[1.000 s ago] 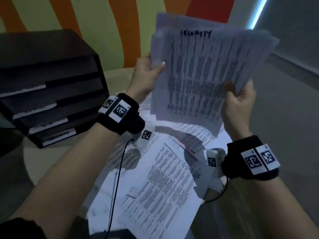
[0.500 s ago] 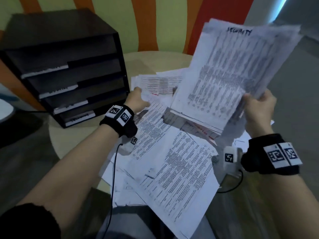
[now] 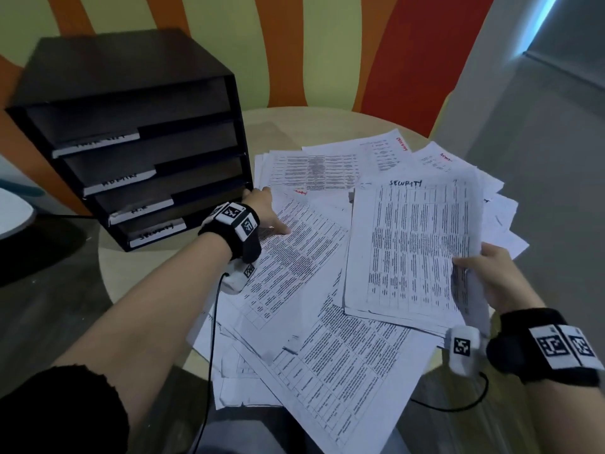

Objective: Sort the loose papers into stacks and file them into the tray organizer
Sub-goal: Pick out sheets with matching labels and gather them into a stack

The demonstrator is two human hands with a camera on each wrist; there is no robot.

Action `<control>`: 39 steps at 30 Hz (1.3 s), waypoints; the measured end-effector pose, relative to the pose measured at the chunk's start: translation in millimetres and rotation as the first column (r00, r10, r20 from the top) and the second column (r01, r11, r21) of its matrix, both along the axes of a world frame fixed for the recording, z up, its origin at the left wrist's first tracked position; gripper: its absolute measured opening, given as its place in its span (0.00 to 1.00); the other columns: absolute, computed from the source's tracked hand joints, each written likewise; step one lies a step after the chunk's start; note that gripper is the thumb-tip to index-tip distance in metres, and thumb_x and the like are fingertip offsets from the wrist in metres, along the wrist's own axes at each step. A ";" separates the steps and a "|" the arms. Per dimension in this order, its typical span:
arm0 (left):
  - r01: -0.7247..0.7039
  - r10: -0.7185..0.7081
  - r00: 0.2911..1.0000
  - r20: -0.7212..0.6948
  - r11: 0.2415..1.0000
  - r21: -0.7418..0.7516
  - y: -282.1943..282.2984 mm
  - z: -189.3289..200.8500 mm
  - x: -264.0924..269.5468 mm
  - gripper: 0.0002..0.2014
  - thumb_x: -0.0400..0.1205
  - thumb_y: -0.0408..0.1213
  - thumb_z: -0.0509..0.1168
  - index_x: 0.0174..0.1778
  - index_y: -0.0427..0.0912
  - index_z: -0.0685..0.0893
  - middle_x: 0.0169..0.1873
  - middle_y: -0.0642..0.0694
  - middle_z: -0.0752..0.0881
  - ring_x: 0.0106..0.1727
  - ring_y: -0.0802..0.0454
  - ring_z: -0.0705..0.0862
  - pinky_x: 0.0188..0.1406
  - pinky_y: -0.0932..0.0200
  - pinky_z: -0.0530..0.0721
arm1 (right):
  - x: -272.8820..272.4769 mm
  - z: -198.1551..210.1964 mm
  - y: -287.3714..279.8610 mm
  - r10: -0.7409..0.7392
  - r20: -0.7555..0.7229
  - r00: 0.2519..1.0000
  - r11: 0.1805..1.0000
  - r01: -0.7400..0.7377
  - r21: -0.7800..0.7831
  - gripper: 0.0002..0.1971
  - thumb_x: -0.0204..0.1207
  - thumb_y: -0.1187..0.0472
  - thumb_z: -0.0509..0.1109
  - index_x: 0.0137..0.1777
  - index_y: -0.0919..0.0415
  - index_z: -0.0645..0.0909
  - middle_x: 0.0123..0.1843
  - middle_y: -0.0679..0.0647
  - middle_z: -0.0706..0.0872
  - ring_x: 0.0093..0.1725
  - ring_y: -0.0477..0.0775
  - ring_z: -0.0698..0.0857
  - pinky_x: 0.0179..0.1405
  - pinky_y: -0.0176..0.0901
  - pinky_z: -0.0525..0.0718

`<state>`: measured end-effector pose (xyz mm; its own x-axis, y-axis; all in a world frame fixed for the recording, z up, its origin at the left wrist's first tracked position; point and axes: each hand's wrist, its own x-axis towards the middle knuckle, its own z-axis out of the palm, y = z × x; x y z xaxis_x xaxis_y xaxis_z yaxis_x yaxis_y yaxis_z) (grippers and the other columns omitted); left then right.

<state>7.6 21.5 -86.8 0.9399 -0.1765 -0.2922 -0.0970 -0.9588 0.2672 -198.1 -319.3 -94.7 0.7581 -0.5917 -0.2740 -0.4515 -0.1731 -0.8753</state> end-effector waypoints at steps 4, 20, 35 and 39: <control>-0.001 0.000 1.000 0.016 0.998 0.060 -1.2 -0.9 -0.3 0.47 0.66 0.59 0.79 0.75 0.38 0.69 0.76 0.38 0.66 0.80 0.36 0.59 0.73 0.39 0.66 | 0.8 0.5 -0.4 0.000 -0.021 1.000 1.000 0.000 0.010 0.11 0.77 0.74 0.68 0.57 0.65 0.82 0.57 0.69 0.86 0.57 0.69 0.84 0.67 0.70 0.77; -0.130 0.134 0.990 0.032 0.987 -0.096 -13.8 -5.2 -4.3 0.19 0.73 0.47 0.78 0.51 0.41 0.81 0.55 0.39 0.79 0.61 0.39 0.75 0.60 0.49 0.75 | -0.5 8.9 7.6 0.031 -0.007 0.999 0.999 -0.031 0.005 0.09 0.79 0.75 0.66 0.55 0.66 0.81 0.53 0.66 0.86 0.52 0.65 0.83 0.62 0.62 0.79; 0.075 0.315 0.693 0.648 0.863 -0.499 1.8 98.8 4.7 0.09 0.84 0.29 0.57 0.42 0.33 0.81 0.46 0.31 0.85 0.47 0.34 0.83 0.44 0.47 0.78 | -0.7 7.0 3.2 -0.052 0.023 0.998 0.999 0.052 0.008 0.11 0.79 0.76 0.65 0.54 0.61 0.81 0.46 0.58 0.86 0.53 0.67 0.84 0.62 0.63 0.81; 0.171 0.478 0.564 0.674 0.731 -0.661 6.0 133.0 4.6 0.09 0.85 0.30 0.55 0.49 0.35 0.81 0.47 0.34 0.83 0.48 0.40 0.80 0.42 0.53 0.72 | -0.2 8.0 4.4 -0.051 0.043 0.998 0.999 0.051 -0.013 0.12 0.78 0.75 0.65 0.56 0.60 0.81 0.48 0.58 0.86 0.54 0.67 0.84 0.62 0.66 0.81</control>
